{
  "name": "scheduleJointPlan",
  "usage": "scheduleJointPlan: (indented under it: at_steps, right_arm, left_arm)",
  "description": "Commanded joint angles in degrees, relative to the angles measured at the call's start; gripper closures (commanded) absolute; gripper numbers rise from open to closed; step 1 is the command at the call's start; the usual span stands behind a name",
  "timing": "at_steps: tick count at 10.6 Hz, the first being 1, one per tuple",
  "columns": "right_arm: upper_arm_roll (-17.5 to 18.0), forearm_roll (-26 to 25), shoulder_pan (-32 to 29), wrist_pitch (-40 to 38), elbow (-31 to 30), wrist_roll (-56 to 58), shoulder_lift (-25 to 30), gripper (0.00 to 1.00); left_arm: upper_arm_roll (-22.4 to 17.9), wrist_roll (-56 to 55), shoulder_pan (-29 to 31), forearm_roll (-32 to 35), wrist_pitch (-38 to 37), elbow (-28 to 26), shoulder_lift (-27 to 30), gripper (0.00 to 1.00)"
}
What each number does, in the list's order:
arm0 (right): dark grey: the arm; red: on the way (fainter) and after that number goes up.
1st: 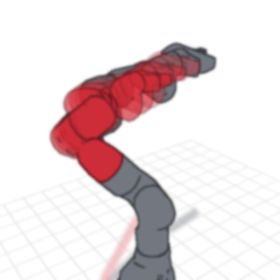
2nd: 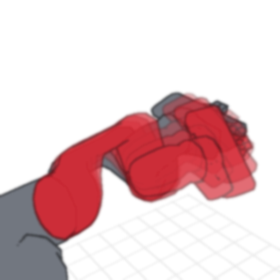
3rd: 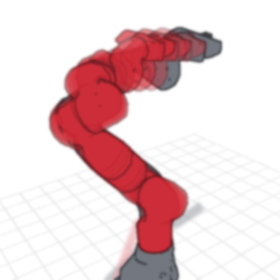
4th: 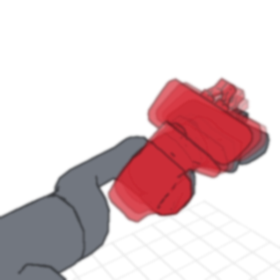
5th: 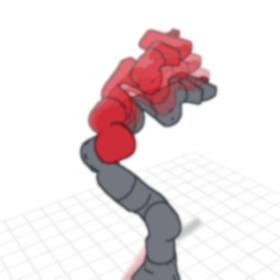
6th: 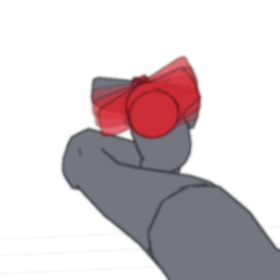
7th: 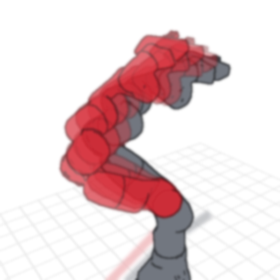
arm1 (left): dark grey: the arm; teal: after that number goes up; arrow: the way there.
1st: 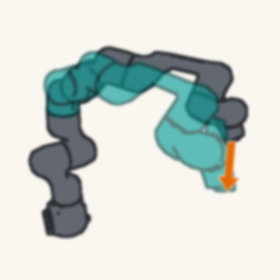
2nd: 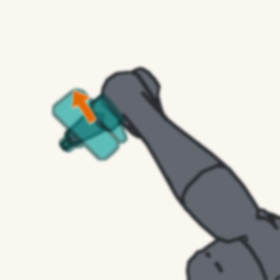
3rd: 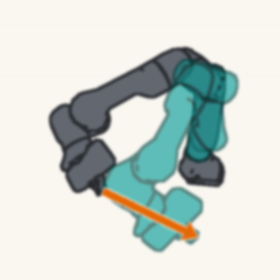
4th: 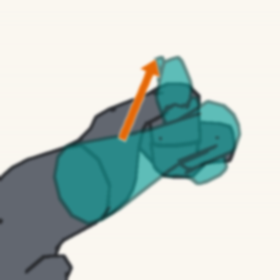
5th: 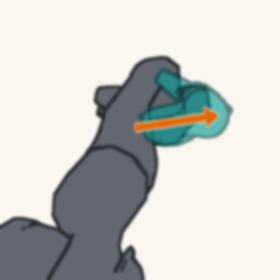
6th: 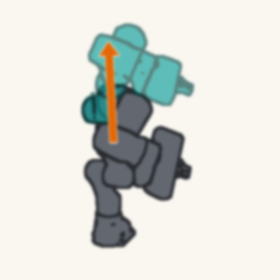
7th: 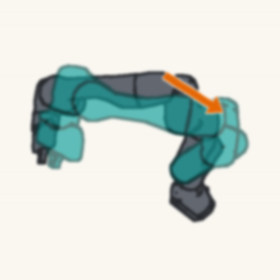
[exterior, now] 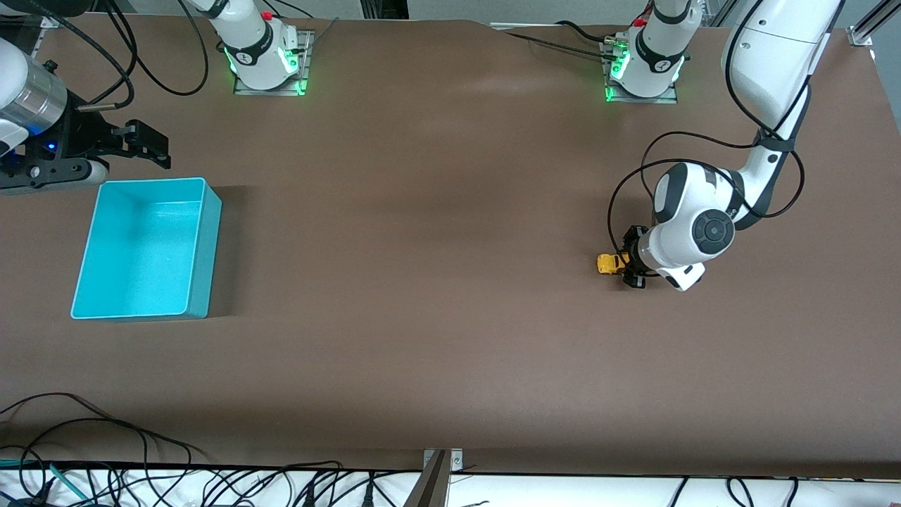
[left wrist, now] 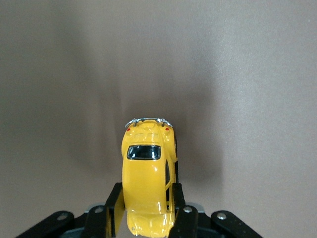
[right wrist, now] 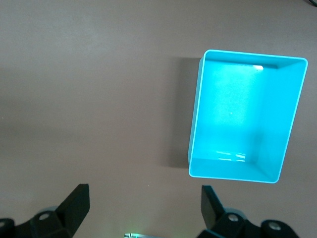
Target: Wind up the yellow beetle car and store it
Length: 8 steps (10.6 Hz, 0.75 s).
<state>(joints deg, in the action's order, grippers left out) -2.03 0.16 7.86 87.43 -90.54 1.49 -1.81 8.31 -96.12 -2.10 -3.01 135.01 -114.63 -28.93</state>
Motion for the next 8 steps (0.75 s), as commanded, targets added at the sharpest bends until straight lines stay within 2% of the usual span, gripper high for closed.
scheduleJointPlan:
  at_steps: [1,5,8]
  right_arm:
    - [-0.69,1.07,-0.3,-1.21,1.41,0.98,-0.39,0.0]
    - [-0.61,1.16,-0.22,-1.29,1.5,1.06,-0.3,0.0]
    - [-0.61,1.25,-0.22,-1.29,1.5,0.98,-0.3,0.0]
  left_arm:
    - [-0.49,3.11,1.13,-0.86,0.08,1.34,-1.83,1.0]
    - [-0.84,7.51,4.65,-0.33,-0.27,1.08,-2.7,1.0]
    - [-0.76,8.23,6.85,2.47,-0.27,1.08,-3.32,1.0]
